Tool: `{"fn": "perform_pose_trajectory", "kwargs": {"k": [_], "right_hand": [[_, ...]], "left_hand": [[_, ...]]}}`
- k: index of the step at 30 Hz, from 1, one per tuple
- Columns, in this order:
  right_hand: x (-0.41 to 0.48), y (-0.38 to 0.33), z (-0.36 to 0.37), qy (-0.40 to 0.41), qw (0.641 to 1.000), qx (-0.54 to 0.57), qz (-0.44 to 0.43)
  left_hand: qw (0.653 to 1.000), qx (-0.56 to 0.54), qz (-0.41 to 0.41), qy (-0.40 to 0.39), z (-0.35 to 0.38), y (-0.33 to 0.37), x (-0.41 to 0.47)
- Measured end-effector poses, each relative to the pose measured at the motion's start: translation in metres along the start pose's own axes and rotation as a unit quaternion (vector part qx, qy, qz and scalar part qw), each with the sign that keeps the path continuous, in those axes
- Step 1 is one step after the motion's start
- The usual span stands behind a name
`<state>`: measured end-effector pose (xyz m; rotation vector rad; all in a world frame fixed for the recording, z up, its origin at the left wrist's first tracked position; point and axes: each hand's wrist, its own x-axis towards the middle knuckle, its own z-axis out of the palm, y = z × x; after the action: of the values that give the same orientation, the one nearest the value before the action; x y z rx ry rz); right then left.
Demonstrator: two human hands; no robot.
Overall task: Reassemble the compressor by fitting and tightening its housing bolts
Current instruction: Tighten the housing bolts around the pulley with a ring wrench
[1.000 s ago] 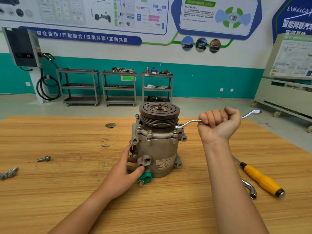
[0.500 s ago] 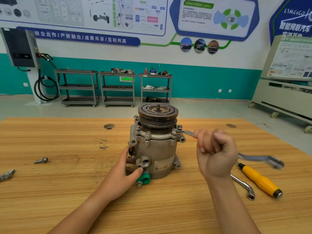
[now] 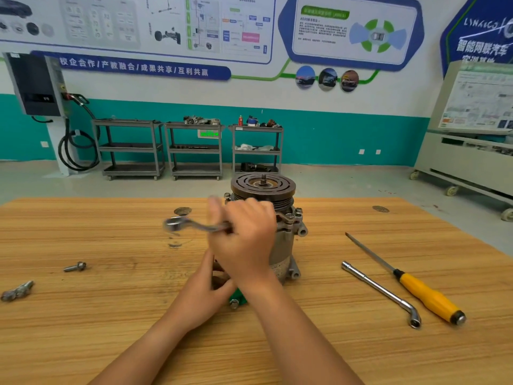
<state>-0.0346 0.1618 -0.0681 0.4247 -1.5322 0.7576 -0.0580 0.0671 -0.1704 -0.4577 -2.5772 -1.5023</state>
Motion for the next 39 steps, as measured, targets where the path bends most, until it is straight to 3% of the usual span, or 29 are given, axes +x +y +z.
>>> {"fn": "perform_pose_trajectory", "kwargs": {"k": [1, 3, 4, 6, 10, 14, 21, 30, 33, 36, 39], "right_hand": [[0.009, -0.004, -0.014, 0.052, 0.992, 0.109, 0.038], [0.03, -0.005, -0.046, 0.147, 0.904, 0.385, 0.118], [0.04, 0.0, -0.063, 0.156, 0.858, 0.472, 0.127], [0.057, 0.015, -0.087, 0.126, 0.809, 0.551, 0.16], [0.08, 0.057, -0.1, 0.08, 0.713, 0.618, 0.32], [0.083, 0.094, -0.088, 0.104, 0.628, 0.644, 0.423], [0.047, 0.132, -0.063, 0.146, 0.532, 0.657, 0.514], [0.035, 0.138, -0.072, 0.071, 0.533, 0.672, 0.509], [0.031, 0.127, -0.083, 0.066, 0.565, 0.65, 0.504], [0.021, 0.107, -0.098, 0.037, 0.66, 0.59, 0.463], [0.001, 0.069, -0.101, -0.021, 0.827, 0.447, 0.341]], "left_hand": [[1.0, 0.0, -0.011, -0.005, 0.0, 0.0, 0.0], [0.999, 0.008, -0.035, -0.02, 0.0, 0.002, -0.001], [0.999, 0.017, -0.041, -0.023, 0.0, 0.004, -0.001], [0.999, 0.021, -0.045, -0.023, 0.0, 0.005, -0.001], [0.998, 0.013, -0.05, -0.02, -0.001, 0.008, -0.002], [0.999, 0.01, -0.041, -0.022, -0.001, 0.009, -0.002], [0.999, 0.013, -0.043, -0.024, -0.002, 0.01, -0.003], [0.999, 0.025, -0.043, -0.017, 0.0, 0.004, 0.001], [0.999, 0.027, -0.042, -0.015, 0.0, 0.003, 0.001], [0.999, 0.029, -0.042, -0.016, 0.0, 0.004, 0.001], [0.998, 0.031, -0.041, -0.022, -0.001, 0.004, 0.0]]}}
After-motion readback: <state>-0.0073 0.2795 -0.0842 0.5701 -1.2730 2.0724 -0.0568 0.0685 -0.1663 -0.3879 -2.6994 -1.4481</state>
